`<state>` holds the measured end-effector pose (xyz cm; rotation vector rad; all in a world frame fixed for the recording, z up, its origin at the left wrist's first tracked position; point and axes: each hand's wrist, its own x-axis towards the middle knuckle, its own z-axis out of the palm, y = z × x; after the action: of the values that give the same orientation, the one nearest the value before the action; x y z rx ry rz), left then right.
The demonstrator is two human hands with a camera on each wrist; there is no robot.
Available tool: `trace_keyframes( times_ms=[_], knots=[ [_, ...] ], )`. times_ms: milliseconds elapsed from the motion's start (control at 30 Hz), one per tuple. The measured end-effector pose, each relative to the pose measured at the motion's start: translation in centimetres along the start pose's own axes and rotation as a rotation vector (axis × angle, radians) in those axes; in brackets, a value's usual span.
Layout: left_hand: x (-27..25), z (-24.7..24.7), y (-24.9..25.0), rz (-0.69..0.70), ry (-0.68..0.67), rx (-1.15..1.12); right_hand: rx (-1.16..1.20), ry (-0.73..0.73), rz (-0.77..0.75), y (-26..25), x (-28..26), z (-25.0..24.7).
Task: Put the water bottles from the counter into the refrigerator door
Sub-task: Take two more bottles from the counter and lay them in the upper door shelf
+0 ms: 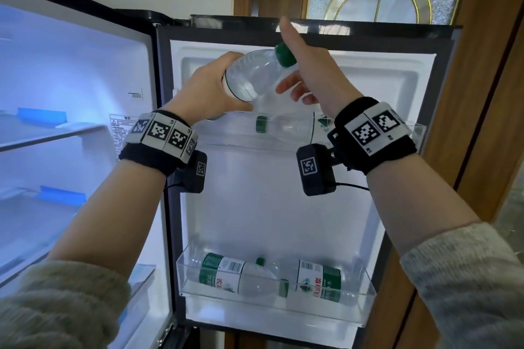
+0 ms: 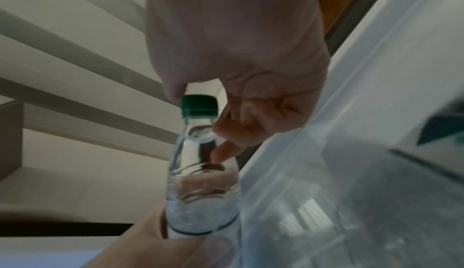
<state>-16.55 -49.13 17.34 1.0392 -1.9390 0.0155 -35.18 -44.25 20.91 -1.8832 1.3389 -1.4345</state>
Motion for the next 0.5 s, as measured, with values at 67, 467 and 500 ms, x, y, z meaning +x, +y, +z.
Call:
trace_keyframes(
  times_ms=[67,467,500],
  knots=[
    [-0.1,-0.1,-0.2,0.004,-0.021,-0.047,0.001,0.053,-0.012,-0.1,0.5,0.6],
    [-0.6,-0.4,-1.0,0.057,-0.102,-0.154,0.113,0.176,-0.012,2.7,1.0,0.8],
    [-0.6,-0.4,-1.0,0.056,-0.11,-0.143,0.119,0.157,-0.002,2.7,0.9,0.7]
  ],
)
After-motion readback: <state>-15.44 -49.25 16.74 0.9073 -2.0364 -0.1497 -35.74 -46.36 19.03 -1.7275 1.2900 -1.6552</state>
